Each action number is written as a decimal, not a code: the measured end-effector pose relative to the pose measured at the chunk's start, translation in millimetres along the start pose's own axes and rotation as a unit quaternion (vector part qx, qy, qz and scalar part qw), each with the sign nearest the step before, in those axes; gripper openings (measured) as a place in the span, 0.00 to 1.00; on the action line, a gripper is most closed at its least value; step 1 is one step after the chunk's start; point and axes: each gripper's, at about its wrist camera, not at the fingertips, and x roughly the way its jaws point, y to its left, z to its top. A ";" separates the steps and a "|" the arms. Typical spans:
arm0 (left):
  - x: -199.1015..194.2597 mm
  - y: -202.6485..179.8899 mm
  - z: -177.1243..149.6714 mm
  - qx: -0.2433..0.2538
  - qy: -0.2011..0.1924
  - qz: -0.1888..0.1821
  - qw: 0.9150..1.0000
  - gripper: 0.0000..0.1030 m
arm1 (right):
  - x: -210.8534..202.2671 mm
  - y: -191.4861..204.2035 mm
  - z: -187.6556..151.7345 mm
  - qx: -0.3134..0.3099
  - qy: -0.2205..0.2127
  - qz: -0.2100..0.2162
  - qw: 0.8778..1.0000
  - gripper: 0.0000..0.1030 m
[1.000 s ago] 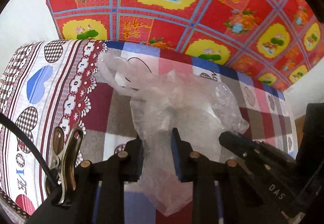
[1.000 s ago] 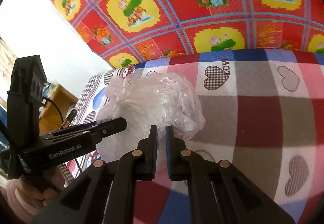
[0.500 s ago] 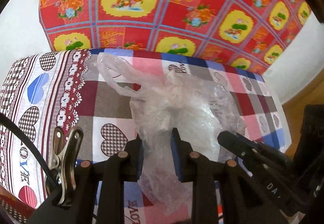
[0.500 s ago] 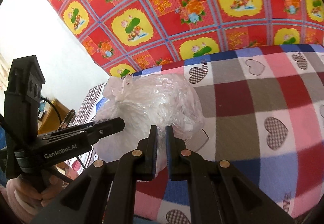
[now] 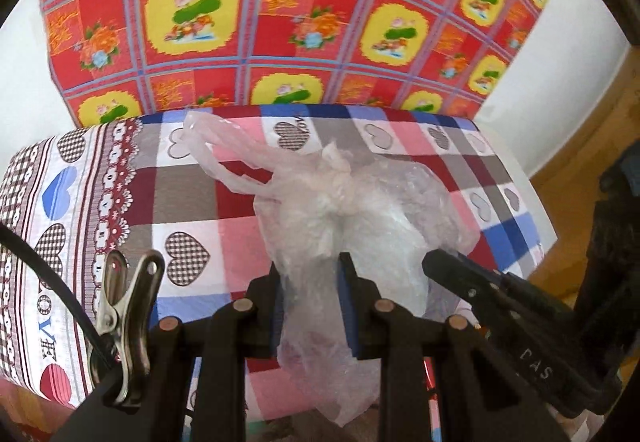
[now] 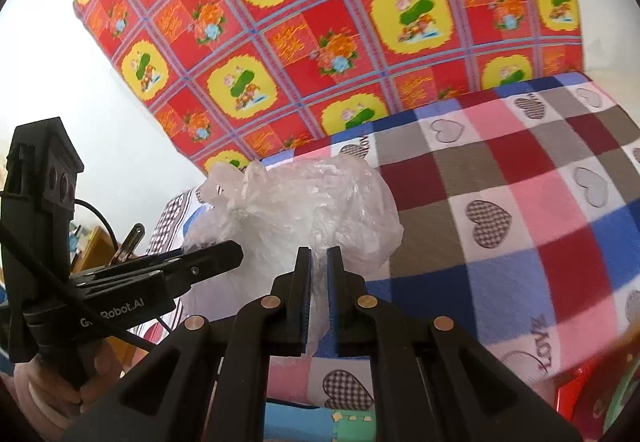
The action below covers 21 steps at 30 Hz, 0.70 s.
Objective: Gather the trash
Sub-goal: 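Lower the left gripper onto the clear plastic bag and close it, then lift the clear plastic bag off the bed with the left gripper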
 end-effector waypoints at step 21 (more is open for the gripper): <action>-10.1 -79.2 -23.5 0.100 0.013 -0.075 0.992 0.16 | -57.4 -27.1 -24.1 0.031 -0.054 -0.047 0.997 0.02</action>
